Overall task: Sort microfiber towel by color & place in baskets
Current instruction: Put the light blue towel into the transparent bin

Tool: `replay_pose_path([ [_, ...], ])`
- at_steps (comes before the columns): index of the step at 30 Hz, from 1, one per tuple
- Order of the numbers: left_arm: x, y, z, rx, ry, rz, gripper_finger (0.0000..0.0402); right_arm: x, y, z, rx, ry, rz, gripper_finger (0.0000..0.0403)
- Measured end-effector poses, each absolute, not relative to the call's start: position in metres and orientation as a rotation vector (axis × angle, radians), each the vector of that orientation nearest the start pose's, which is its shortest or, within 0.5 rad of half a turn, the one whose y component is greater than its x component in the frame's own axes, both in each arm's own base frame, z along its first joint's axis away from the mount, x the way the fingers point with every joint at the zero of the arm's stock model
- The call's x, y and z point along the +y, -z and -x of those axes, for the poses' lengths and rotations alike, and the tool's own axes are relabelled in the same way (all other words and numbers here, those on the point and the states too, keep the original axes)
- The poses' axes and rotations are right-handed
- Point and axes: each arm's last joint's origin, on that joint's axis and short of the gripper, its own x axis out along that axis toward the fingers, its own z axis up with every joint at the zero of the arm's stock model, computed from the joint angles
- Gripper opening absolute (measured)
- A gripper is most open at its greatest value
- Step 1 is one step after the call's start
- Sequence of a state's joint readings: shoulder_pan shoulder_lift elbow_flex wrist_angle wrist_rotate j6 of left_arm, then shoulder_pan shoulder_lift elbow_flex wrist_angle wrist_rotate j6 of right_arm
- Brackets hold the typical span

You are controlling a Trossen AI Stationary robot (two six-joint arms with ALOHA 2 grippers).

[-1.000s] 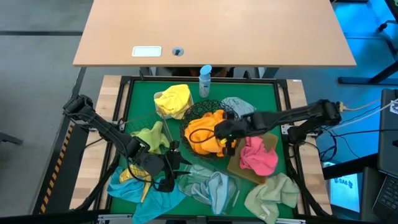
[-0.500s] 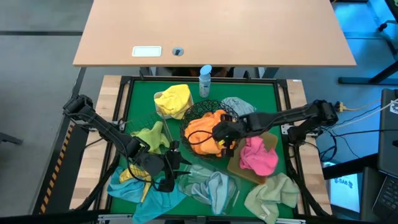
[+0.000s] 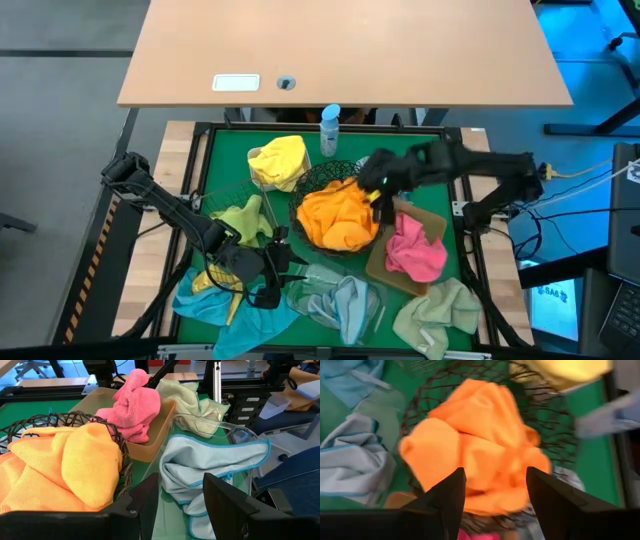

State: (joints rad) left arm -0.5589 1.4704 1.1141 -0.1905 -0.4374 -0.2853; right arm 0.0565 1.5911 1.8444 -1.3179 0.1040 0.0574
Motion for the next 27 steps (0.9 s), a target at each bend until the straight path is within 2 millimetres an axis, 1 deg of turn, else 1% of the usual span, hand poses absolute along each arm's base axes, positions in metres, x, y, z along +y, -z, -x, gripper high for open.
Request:
replay_pose_path([
  [3, -0.161, -0.288, -0.282, 0.49, 0.046, 0.018, 0.0147, -0.007, -0.414, -0.287, 1.055, 0.102, 0.053, 0.0206],
  [5, -0.161, -0.288, -0.282, 0.486, 0.032, 0.014, 0.0147, -0.024, -0.415, -0.285, 1.054, 0.109, 0.035, 0.0203],
  [8, -0.161, -0.288, -0.282, 0.481, 0.016, 0.01, 0.0147, -0.054, -0.409, -0.28, 1.08, 0.113, -0.037, 0.0198],
  [11, -0.16, -0.288, -0.282, 0.478, 0.004, 0.008, 0.0147, -0.088, -0.395, -0.275, 1.111, 0.159, -0.107, 0.0194],
  [13, -0.16, -0.288, -0.282, 0.477, 0.004, 0.008, 0.0147, -0.11, -0.382, -0.269, 1.143, 0.211, -0.151, 0.0194],
  [16, -0.16, -0.289, -0.282, 0.474, 0.002, 0.01, 0.0147, -0.141, -0.356, -0.255, 1.221, 0.297, -0.243, 0.0193],
  [20, -0.16, -0.289, -0.282, 0.466, -0.021, 0.004, 0.0147, -0.172, -0.316, -0.23, 1.341, 0.387, -0.384, 0.0193],
  [23, -0.159, -0.289, -0.282, 0.46, -0.042, -0.001, 0.0147, -0.186, -0.285, -0.213, 1.392, 0.408, -0.495, 0.0193],
  [27, -0.159, -0.289, -0.282, 0.458, -0.048, -0.002, 0.0147, -0.194, -0.247, -0.195, 1.395, 0.362, -0.625, 0.0193],
])
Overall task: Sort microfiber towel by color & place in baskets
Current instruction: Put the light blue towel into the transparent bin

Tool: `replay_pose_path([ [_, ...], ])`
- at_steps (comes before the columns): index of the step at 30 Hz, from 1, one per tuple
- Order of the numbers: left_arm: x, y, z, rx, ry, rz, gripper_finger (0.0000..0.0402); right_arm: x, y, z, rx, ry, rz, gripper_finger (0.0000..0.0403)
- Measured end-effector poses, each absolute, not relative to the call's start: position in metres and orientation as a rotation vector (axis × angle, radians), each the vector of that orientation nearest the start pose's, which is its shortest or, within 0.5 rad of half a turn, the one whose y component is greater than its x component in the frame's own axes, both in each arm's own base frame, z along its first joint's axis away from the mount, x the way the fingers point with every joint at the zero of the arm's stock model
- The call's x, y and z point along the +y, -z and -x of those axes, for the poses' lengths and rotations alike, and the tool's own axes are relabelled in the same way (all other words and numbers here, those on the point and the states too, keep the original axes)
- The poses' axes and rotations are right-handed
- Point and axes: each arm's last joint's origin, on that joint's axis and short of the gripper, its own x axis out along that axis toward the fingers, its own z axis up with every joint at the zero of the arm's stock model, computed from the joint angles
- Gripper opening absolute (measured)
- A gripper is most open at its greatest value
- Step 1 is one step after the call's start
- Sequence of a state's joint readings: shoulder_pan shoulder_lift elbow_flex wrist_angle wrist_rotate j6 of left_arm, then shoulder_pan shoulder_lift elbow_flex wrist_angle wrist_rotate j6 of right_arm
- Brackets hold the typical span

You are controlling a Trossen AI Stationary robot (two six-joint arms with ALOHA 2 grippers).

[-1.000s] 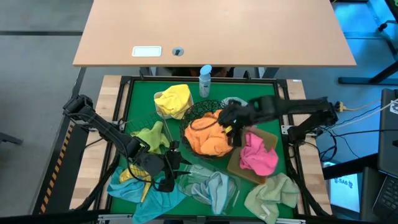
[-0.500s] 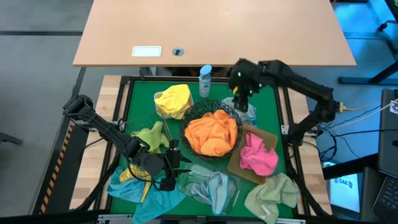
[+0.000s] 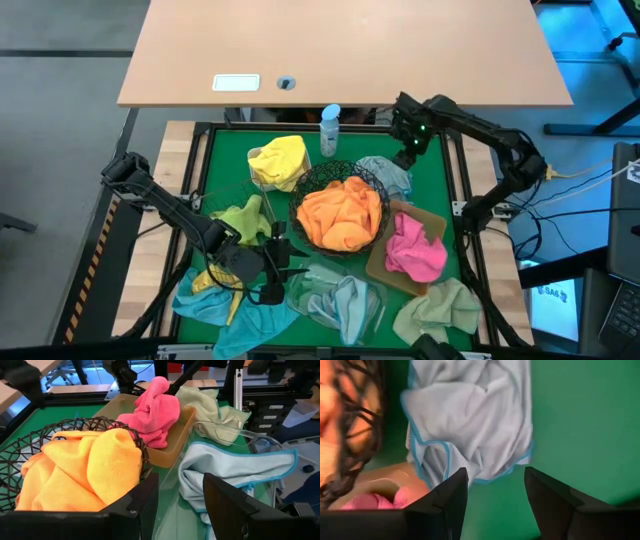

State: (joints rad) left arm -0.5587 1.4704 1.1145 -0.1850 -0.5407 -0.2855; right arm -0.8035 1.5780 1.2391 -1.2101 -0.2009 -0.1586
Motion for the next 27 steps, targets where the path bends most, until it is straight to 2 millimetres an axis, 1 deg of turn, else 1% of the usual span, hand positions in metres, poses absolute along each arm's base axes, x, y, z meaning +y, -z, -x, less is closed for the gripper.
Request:
replay_pose_path([
  [3, -0.159, -0.289, -0.282, 0.458, -0.048, -0.002, 0.0147, -0.195, -0.222, -0.186, 1.39, 0.355, -0.669, 0.0193],
  [5, -0.159, -0.289, -0.282, 0.458, -0.049, -0.002, 0.0147, -0.194, -0.209, -0.185, 1.378, 0.36, -0.663, 0.0193],
  [7, -0.159, -0.289, -0.282, 0.458, -0.049, -0.002, 0.0147, -0.192, -0.198, -0.184, 1.366, 0.361, -0.655, 0.0193],
  [10, -0.159, -0.289, -0.282, 0.458, -0.049, -0.002, 0.0147, -0.191, -0.188, -0.183, 1.351, 0.363, -0.644, 0.0193],
  [13, -0.159, -0.289, -0.282, 0.458, -0.049, -0.002, 0.0147, -0.188, -0.182, -0.186, 1.339, 0.363, -0.628, 0.0193],
  [16, -0.158, -0.289, -0.283, 0.458, -0.052, -0.002, 0.0147, -0.189, -0.181, -0.187, 1.322, 0.362, -0.621, 0.0193],
  [20, -0.157, -0.289, -0.283, 0.457, -0.057, -0.001, 0.0147, -0.189, -0.181, -0.196, 1.279, 0.417, -0.621, 0.0193],
  [24, -0.156, -0.289, -0.284, 0.456, -0.06, 0.001, 0.0147, -0.186, -0.181, -0.207, 1.247, 0.459, -0.563, 0.0193],
  [27, -0.156, -0.29, -0.284, 0.456, -0.061, 0.001, 0.0147, -0.18, -0.182, -0.215, 1.239, 0.448, -0.52, 0.0193],
])
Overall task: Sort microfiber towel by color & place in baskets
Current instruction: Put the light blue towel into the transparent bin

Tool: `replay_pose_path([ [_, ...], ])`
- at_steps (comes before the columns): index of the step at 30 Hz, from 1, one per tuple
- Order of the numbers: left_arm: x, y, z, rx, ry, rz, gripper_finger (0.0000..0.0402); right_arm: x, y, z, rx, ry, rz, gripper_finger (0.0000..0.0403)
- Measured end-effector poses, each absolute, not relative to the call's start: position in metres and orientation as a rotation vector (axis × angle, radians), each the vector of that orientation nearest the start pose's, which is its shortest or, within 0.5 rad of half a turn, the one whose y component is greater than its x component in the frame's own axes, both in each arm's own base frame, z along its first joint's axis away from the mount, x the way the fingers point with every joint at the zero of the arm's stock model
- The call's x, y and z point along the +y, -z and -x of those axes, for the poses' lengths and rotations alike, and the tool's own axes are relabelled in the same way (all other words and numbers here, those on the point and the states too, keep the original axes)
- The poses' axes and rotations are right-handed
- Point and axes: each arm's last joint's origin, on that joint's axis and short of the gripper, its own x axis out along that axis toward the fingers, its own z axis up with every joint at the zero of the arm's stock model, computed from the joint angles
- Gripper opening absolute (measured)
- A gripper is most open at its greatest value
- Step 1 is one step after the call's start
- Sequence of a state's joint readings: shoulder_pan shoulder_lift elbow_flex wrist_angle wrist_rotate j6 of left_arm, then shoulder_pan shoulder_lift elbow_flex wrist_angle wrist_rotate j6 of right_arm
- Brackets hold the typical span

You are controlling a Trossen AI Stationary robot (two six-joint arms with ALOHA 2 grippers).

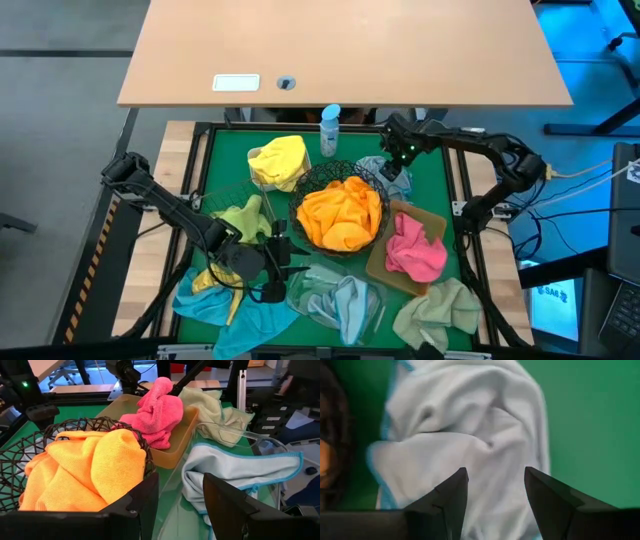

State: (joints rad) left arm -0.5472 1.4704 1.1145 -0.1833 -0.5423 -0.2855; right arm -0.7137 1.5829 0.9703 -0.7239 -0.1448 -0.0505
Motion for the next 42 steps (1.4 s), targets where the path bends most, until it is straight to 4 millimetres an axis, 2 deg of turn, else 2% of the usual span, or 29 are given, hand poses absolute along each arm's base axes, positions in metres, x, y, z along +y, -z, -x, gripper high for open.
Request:
replay_pose_path([
  [6, -0.156, -0.29, -0.284, 0.455, -0.06, 0.001, 0.0147, -0.171, -0.177, -0.228, 1.268, 0.457, -0.435, 0.0193],
  [12, -0.156, -0.29, -0.284, 0.452, -0.059, 0.003, 0.0147, -0.171, -0.166, -0.234, 1.282, 0.427, -0.486, 0.0193],
  [23, -0.156, -0.29, -0.284, 0.452, -0.059, 0.003, 0.0147, -0.172, -0.156, -0.235, 1.317, 0.448, -0.466, 0.0193],
  [32, -0.156, -0.29, -0.284, 0.452, -0.059, 0.004, 0.0147, -0.173, -0.157, -0.234, 1.329, 0.468, -0.452, 0.0191],
  [37, -0.156, -0.29, -0.284, 0.452, -0.059, 0.003, 0.0147, -0.172, -0.157, -0.234, 1.329, 0.466, -0.454, 0.0156],
  [42, -0.156, -0.29, -0.284, 0.452, -0.059, 0.004, 0.0147, -0.173, -0.157, -0.234, 1.328, 0.466, -0.454, 0.0082],
])
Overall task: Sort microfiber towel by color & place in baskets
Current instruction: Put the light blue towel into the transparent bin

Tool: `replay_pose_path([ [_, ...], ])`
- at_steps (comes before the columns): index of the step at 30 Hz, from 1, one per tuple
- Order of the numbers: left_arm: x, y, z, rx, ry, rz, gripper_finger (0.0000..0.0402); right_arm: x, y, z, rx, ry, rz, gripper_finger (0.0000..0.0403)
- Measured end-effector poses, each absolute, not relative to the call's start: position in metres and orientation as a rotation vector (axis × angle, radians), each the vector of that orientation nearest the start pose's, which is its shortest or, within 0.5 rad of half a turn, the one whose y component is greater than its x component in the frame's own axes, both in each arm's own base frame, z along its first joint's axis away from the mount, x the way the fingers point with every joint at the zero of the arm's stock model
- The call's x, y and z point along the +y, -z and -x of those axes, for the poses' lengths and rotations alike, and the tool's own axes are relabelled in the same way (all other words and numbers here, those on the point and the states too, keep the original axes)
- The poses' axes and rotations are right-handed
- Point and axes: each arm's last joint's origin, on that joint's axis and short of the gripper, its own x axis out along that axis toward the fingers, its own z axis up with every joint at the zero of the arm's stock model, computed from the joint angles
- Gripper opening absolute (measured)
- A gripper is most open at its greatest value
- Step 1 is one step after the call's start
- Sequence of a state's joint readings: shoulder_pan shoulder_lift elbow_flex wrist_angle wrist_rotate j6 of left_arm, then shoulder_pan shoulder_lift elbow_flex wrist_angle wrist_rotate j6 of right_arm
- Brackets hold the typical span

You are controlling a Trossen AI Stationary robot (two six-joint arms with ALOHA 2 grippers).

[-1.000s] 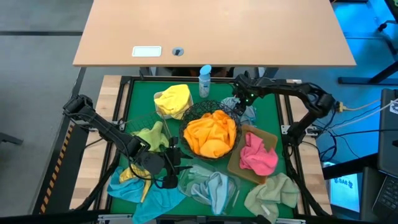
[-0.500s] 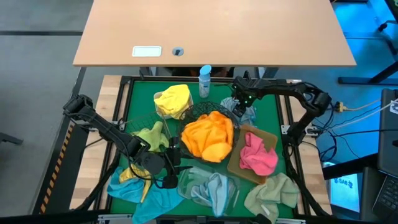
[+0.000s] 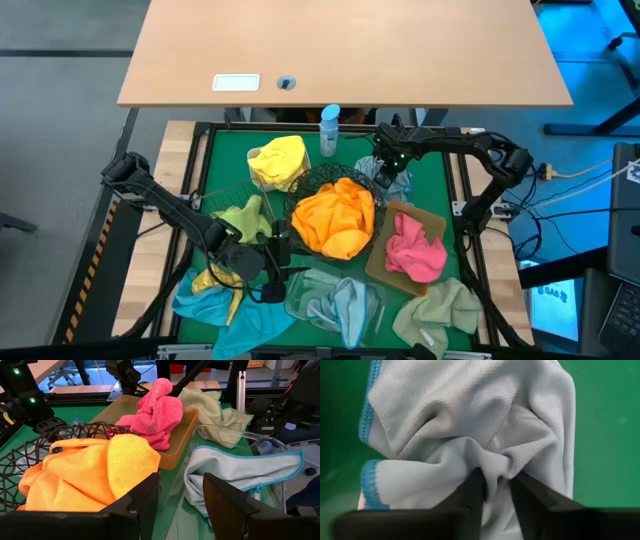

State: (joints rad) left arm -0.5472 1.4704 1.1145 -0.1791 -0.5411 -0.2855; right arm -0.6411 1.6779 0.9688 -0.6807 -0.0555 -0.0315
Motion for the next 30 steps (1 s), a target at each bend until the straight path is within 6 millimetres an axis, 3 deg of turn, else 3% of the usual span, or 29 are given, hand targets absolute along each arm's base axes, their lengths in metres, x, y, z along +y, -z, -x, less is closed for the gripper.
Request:
replay_pose_path([
  [5, -0.156, -0.29, -0.284, 0.452, -0.059, 0.004, 0.0147, -0.173, -0.157, -0.234, 1.326, 0.463, -0.452, 0.0009],
  [10, -0.156, -0.29, -0.284, 0.452, -0.059, 0.004, 0.0147, -0.173, -0.164, -0.234, 1.358, 0.448, -0.459, 0.0022],
  [15, -0.156, -0.29, -0.284, 0.452, -0.059, 0.004, 0.0147, -0.177, -0.193, -0.239, 1.41, 0.424, -0.46, 0.0005],
  [19, -0.156, -0.29, -0.284, 0.452, -0.059, 0.004, 0.0147, -0.18, -0.232, -0.243, 1.399, 0.443, -0.446, 0.001],
  [23, -0.156, -0.29, -0.284, 0.452, -0.059, 0.004, 0.0147, -0.178, -0.284, -0.24, 1.334, 0.477, -0.416, 0.0004],
  [30, -0.156, -0.29, -0.284, 0.453, -0.059, 0.004, 0.0147, -0.158, -0.383, -0.214, 1.065, 0.55, -0.435, 0.0003],
])
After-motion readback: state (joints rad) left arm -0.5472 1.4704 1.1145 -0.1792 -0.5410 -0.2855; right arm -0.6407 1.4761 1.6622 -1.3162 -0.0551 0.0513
